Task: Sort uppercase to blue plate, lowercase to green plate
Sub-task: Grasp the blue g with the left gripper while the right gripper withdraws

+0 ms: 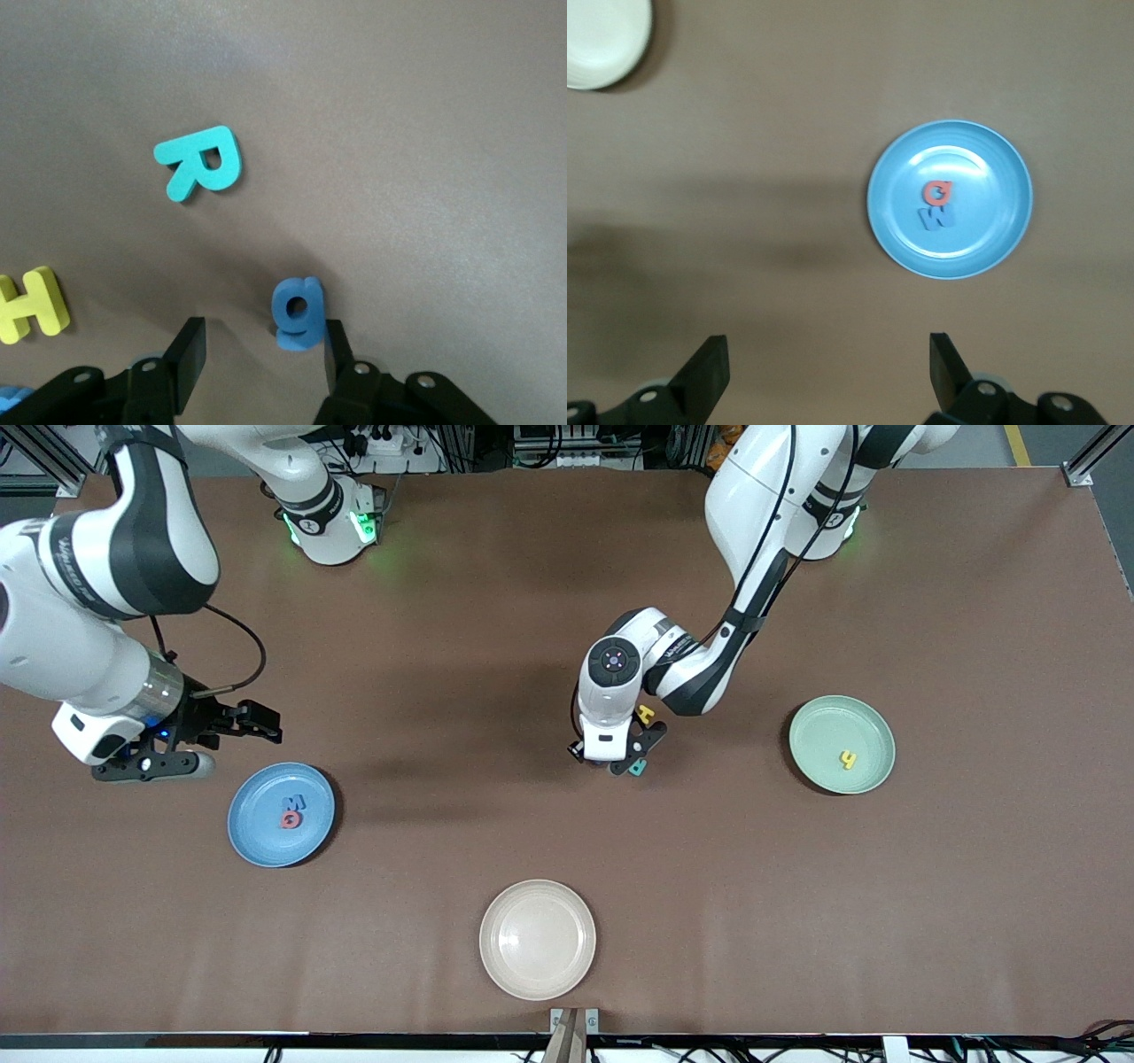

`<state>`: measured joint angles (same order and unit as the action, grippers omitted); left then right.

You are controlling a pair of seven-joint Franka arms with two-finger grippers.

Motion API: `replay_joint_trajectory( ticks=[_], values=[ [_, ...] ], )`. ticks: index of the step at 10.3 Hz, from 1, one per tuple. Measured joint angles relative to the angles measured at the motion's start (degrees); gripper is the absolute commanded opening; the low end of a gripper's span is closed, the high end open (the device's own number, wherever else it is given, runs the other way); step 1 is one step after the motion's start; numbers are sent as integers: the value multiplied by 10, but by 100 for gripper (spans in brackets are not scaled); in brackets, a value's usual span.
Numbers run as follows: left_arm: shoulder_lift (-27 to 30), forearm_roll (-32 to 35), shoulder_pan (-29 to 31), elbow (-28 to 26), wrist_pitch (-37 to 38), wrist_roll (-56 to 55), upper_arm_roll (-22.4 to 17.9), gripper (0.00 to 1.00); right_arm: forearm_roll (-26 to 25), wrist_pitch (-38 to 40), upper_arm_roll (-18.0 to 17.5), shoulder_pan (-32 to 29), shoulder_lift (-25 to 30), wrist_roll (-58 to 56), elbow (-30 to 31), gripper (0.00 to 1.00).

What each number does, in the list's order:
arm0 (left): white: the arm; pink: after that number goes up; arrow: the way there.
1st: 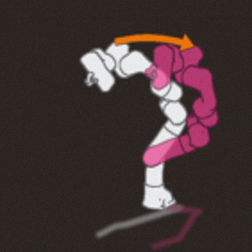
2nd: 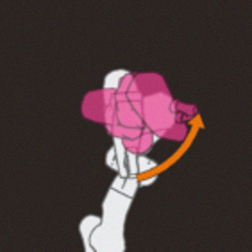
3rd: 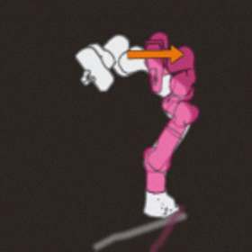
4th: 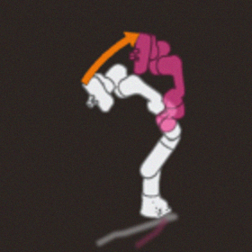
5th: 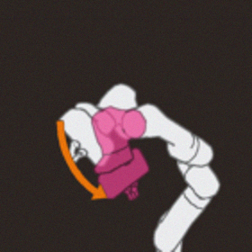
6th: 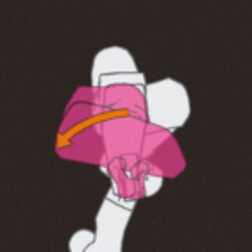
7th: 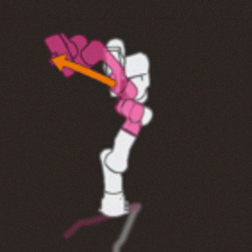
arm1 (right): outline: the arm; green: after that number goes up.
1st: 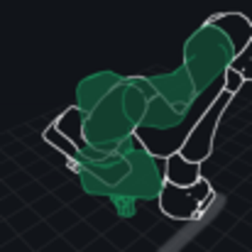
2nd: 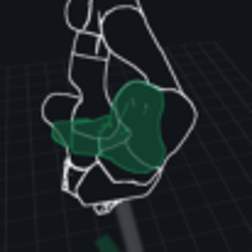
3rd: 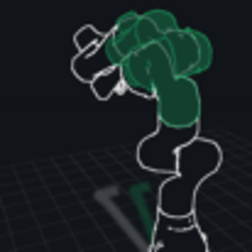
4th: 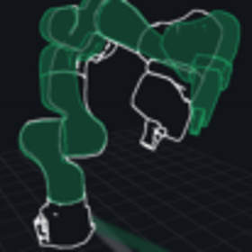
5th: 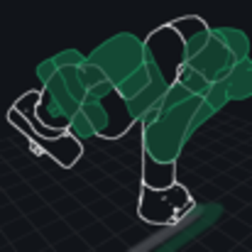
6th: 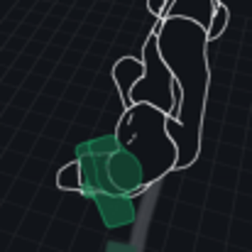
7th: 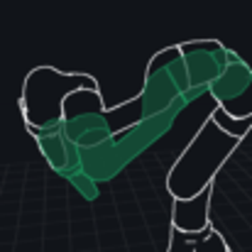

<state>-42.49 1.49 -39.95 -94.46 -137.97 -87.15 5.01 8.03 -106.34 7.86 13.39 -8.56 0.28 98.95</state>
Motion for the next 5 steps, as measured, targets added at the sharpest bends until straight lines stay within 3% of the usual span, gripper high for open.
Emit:
replay_joint_trajectory(
  ticks=[5],
  values=[
    [-11,0,0,21,0,0,-4,61,9,18,0,8,31,-6,-19,100]
  ],
)
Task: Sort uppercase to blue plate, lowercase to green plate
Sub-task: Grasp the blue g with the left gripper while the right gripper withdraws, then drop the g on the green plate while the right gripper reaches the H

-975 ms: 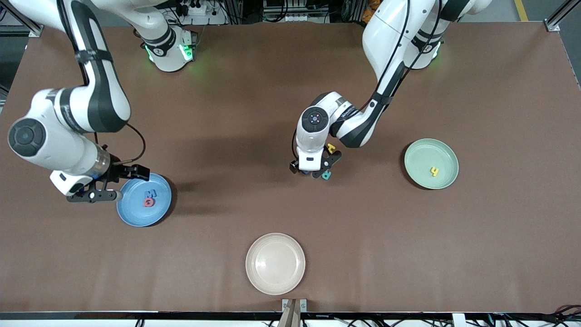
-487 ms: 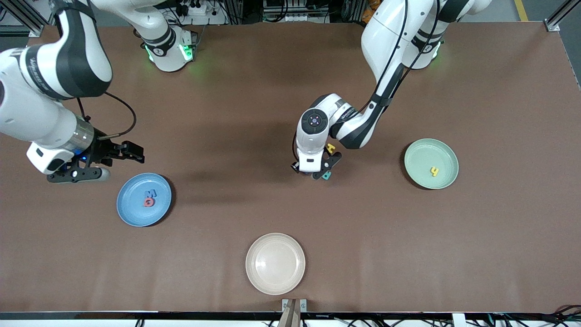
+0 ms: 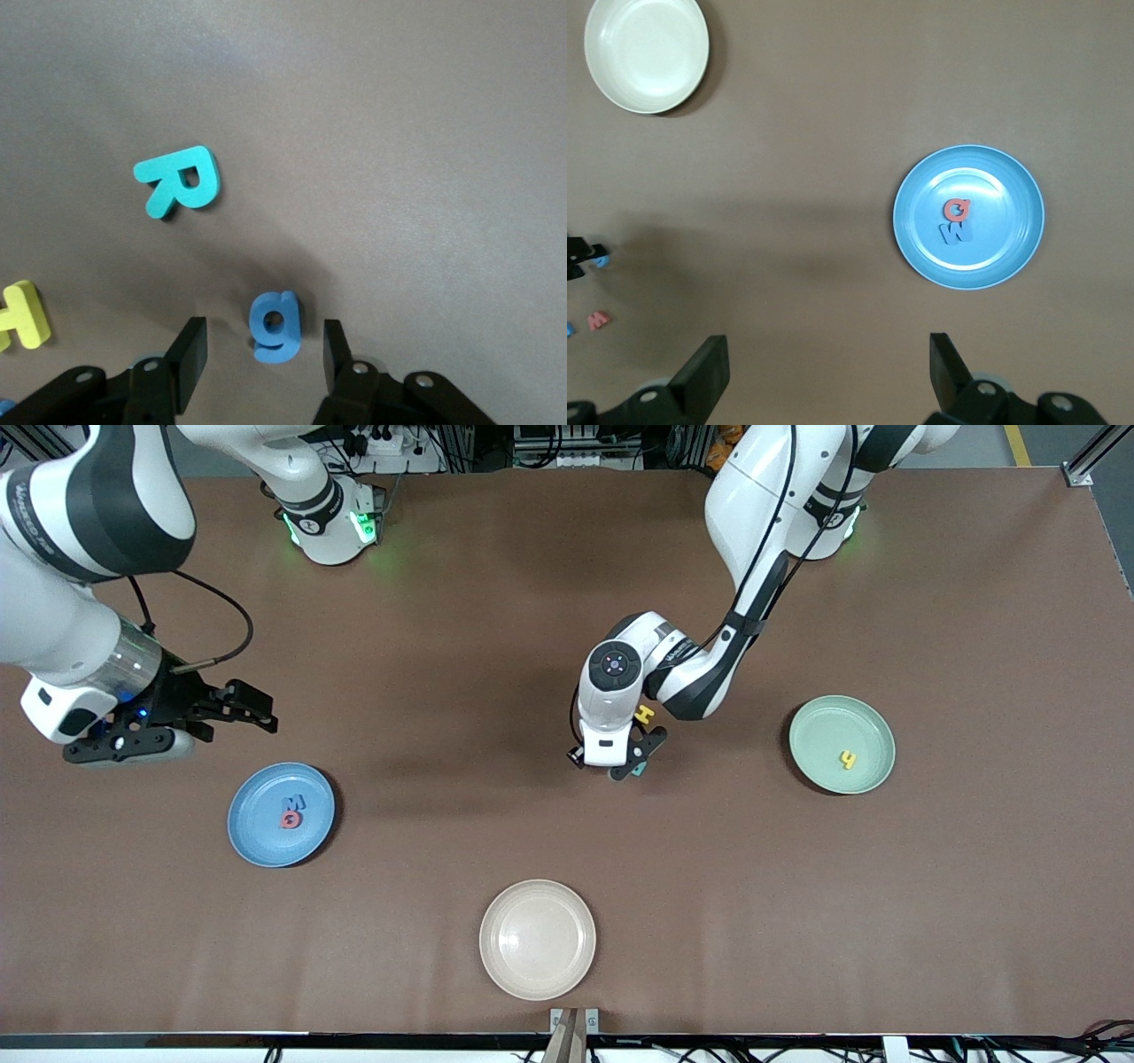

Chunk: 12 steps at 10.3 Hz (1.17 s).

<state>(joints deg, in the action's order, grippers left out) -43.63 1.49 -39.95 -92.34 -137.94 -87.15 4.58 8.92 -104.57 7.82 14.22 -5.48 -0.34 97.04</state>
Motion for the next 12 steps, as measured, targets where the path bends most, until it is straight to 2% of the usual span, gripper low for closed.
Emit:
replay_joint_trajectory(
  ticks=[1,3,7,12],
  values=[
    [-3,0,0,1,0,0,0,59,-10,5,0,7,2,-1,-2,100],
    [-7,0,0,2,0,0,0,48,-37,5,2,14,2,-1,-3,100],
    [-10,0,0,6,3,0,0,32,-40,5,19,14,2,-4,-4,100],
    [-11,0,0,9,3,0,-1,5,-39,5,27,15,2,-4,-8,100]
  ],
)
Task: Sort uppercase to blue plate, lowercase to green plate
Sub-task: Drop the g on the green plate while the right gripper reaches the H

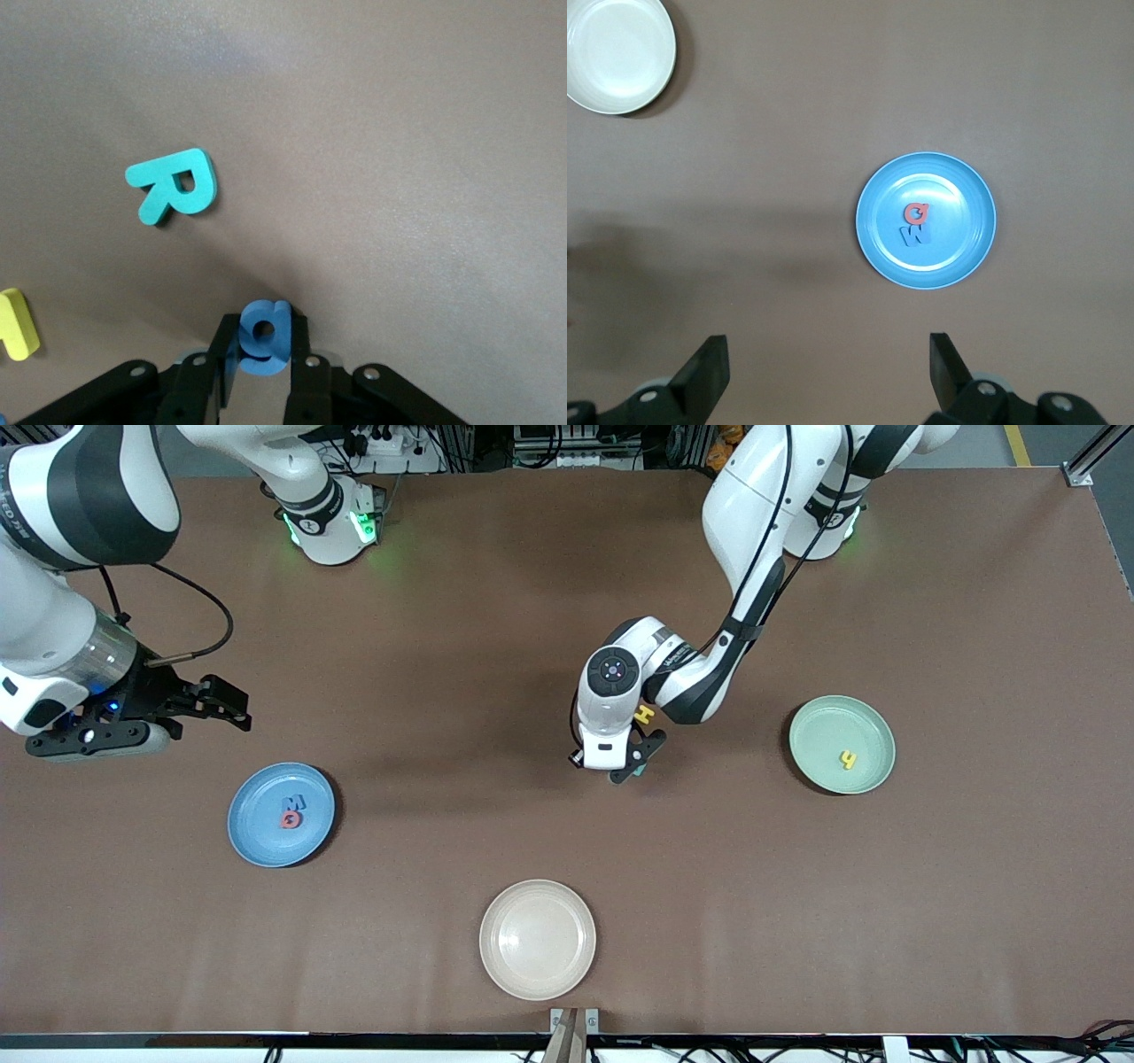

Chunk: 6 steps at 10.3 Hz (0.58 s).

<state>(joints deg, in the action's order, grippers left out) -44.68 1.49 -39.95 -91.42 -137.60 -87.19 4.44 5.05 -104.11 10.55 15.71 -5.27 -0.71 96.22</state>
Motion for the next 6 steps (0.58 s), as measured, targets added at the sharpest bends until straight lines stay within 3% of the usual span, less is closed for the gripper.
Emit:
replay_joint_trajectory(
  ticks=[1,6],
  values=[
    [0,0,0,2,0,0,-1,0,2,0,0,3,0,0,0,100],
    [36,2,21,12,88,52,-5,0,5,-15,-4,94,-3,102,1,100]
  ],
)
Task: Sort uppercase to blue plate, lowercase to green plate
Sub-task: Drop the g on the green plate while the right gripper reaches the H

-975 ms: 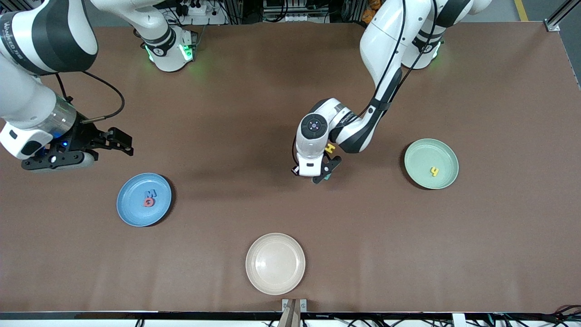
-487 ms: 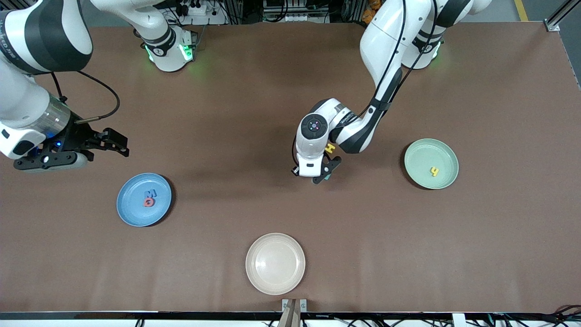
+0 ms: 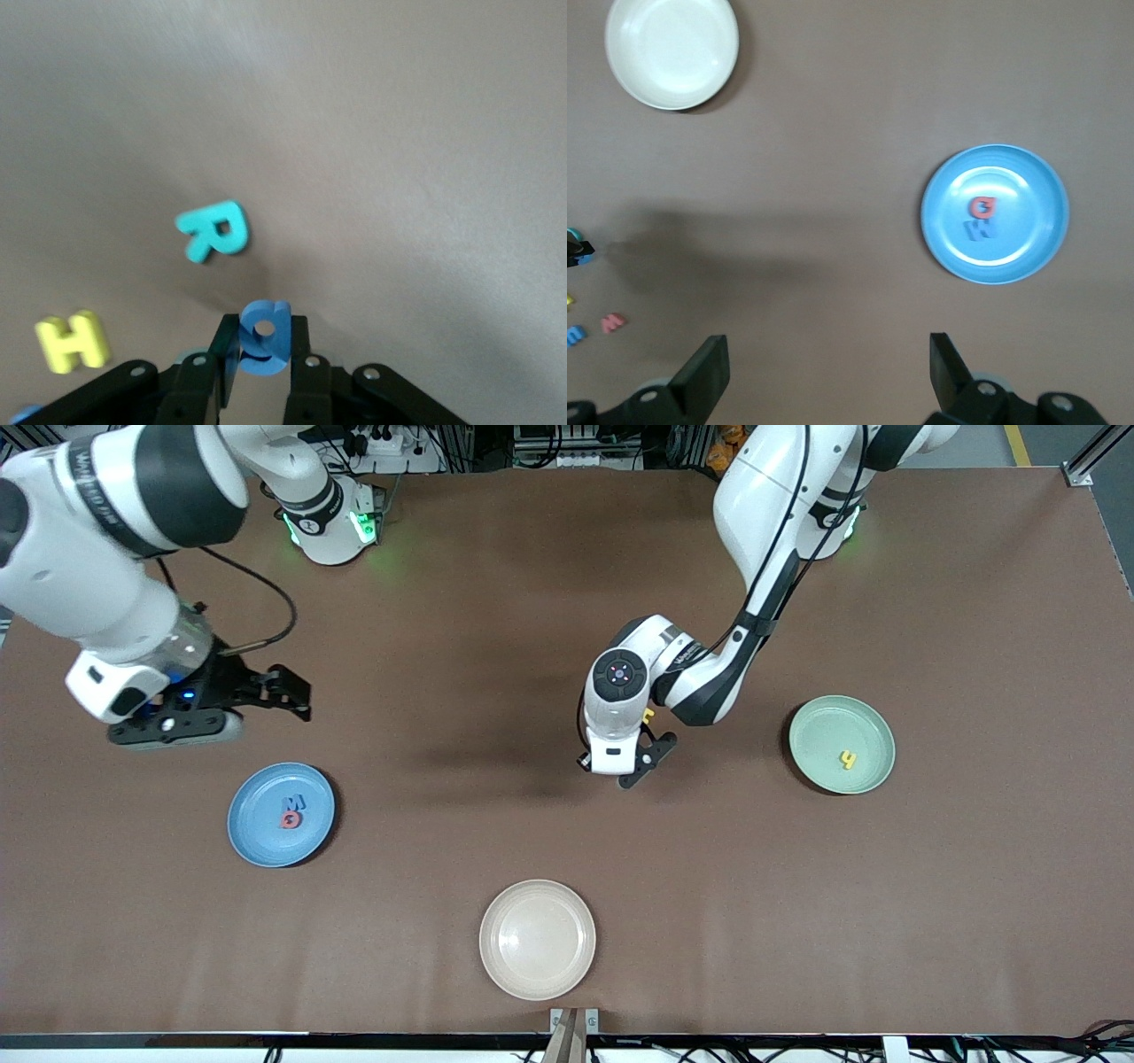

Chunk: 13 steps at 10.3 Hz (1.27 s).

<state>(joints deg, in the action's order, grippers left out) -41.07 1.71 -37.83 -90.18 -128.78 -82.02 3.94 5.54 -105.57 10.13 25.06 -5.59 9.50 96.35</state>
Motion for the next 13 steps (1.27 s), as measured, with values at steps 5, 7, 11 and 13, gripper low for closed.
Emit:
replay_joint_trajectory(
  ticks=[5,7,11,13],
  values=[
    [124,2,92,-147,60,278,-4,0,0,-57,-22,69,-33,58,6,100],
    [179,10,147,-218,60,394,-6,0,0,-74,-24,102,-47,85,7,100],
    [268,47,291,-326,45,613,-7,0,-1,-145,-27,204,-117,188,7,100],
    [283,47,340,-360,4,677,-6,0,-1,-158,-27,245,-166,204,-21,100]
  ],
)
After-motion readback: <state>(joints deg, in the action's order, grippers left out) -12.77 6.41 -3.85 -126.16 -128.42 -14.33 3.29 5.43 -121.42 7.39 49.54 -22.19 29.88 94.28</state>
